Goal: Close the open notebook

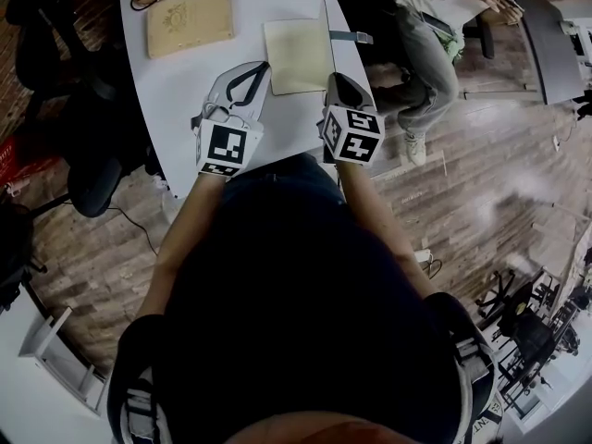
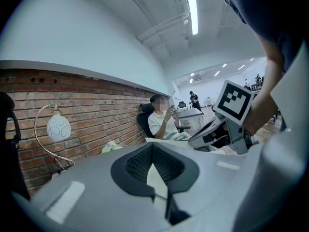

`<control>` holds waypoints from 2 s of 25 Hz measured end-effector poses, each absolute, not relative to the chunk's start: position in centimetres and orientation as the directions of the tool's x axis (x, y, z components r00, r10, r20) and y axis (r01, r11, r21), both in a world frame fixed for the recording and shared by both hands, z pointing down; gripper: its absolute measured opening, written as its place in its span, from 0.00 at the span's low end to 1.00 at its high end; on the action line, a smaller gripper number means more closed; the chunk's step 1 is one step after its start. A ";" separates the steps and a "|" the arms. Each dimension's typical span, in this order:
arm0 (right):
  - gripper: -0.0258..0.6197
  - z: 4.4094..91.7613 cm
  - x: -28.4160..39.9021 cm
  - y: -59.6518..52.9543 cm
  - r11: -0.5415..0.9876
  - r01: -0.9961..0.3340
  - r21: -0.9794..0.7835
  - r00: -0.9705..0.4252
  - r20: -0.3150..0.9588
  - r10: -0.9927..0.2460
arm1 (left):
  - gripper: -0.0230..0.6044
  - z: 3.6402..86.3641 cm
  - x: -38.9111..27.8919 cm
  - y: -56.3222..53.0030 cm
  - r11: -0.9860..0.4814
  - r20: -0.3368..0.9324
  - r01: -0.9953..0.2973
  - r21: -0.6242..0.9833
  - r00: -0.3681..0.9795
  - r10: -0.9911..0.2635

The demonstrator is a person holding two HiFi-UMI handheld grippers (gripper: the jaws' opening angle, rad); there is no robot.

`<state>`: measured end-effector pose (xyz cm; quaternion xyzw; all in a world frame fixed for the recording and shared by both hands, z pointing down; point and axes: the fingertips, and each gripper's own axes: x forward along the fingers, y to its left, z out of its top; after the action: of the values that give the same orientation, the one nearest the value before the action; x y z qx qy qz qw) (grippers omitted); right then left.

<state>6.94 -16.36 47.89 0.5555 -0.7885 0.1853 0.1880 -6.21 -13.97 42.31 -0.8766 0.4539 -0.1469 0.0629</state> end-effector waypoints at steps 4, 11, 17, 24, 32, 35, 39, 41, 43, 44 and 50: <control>0.07 48.1 6.0 -16.8 0.338 -0.938 -0.079 -0.330 0.504 -0.798 | 0.05 42.4 -6.9 -14.3 -0.561 0.200 -0.791 -0.244 0.525 -0.827; 0.07 48.2 4.7 -17.3 0.376 -0.924 -0.072 -0.359 0.508 -0.783 | 0.05 42.4 -7.9 -14.2 -0.532 0.207 -0.811 -0.244 0.493 -0.845; 0.07 48.7 3.4 -17.4 0.410 -0.910 -0.065 -0.383 0.516 -0.766 | 0.05 42.2 -8.8 -14.1 -0.511 0.205 -0.821 -0.253 0.471 -0.858; 0.07 49.2 2.1 -17.2 0.443 -0.895 -0.056 -0.404 0.525 -0.749 | 0.05 42.8 -9.9 -13.5 -0.484 0.222 -0.840 -0.247 0.437 -0.872; 0.07 49.8 1.0 -16.9 0.474 -0.879 -0.044 -0.421 0.537 -0.731 | 0.05 43.0 -10.9 -12.9 -0.459 0.228 -0.853 -0.248 0.409 -0.884; 0.07 50.2 0.6 -16.9 0.485 -0.874 -0.042 -0.428 0.541 -0.724 | 0.05 43.2 -11.2 -12.8 -0.451 0.232 -0.858 -0.247 0.400 -0.887; 0.07 50.6 0.1 -16.8 0.499 -0.866 -0.032 -0.433 0.547 -0.716 | 0.05 43.4 -11.4 -12.7 -0.446 0.235 -0.860 -0.247 0.393 -0.889; 0.07 50.8 -0.2 -16.8 0.508 -0.861 -0.024 -0.436 0.550 -0.712 | 0.05 43.4 -11.5 -12.5 -0.443 0.237 -0.862 -0.247 0.390 -0.890; 0.07 51.0 -0.5 -16.7 0.517 -0.856 -0.018 -0.440 0.552 -0.709 | 0.05 43.4 -11.6 -12.4 -0.440 0.239 -0.864 -0.247 0.386 -0.891; 0.07 51.0 -0.7 -16.7 0.521 -0.853 -0.016 -0.442 0.552 -0.707 | 0.05 43.5 -11.7 -12.3 -0.438 0.239 -0.864 -0.247 0.384 -0.892; 0.07 51.7 -1.4 -16.4 0.542 -0.840 -0.001 -0.448 0.565 -0.693 | 0.05 43.6 -12.2 -11.9 -0.428 0.243 -0.869 -0.248 0.372 -0.896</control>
<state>-1.37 -16.38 51.66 0.4568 -0.8390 0.1420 0.2595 -12.16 -11.89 43.60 -0.8273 0.5333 -0.1722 0.0388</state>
